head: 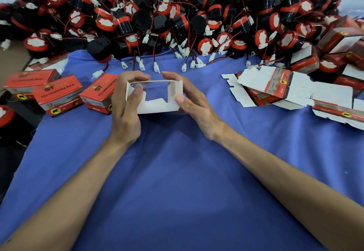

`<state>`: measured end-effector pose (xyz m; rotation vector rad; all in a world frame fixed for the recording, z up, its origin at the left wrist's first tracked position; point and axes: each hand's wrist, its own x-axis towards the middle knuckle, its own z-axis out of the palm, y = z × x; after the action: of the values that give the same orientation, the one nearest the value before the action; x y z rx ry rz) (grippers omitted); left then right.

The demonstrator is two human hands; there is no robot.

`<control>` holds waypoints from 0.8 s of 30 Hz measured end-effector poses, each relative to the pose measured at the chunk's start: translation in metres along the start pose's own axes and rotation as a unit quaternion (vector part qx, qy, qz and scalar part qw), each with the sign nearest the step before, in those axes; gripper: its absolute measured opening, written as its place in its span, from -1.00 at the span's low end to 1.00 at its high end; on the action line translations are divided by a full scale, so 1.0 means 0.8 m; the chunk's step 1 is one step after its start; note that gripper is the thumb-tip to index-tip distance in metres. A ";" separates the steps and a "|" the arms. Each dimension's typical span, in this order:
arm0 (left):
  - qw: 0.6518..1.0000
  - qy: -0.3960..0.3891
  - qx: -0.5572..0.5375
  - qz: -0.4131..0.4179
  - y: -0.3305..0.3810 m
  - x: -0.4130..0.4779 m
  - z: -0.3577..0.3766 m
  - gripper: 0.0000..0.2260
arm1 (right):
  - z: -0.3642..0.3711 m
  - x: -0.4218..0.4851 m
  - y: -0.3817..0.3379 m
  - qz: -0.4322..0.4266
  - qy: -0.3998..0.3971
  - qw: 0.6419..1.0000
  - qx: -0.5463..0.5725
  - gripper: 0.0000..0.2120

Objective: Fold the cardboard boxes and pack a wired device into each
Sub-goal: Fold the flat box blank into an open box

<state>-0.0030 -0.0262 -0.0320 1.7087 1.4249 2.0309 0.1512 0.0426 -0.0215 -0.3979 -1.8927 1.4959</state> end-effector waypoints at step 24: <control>0.990 -0.080 0.119 -0.007 0.004 0.002 0.009 -0.78 | 0.006 0.006 0.004 -0.058 0.119 0.986 -0.103 -0.81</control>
<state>0.0039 -0.0231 -0.0295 1.8971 1.6745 1.7287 0.1438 0.0426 -0.0234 -0.5266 -1.8495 1.1273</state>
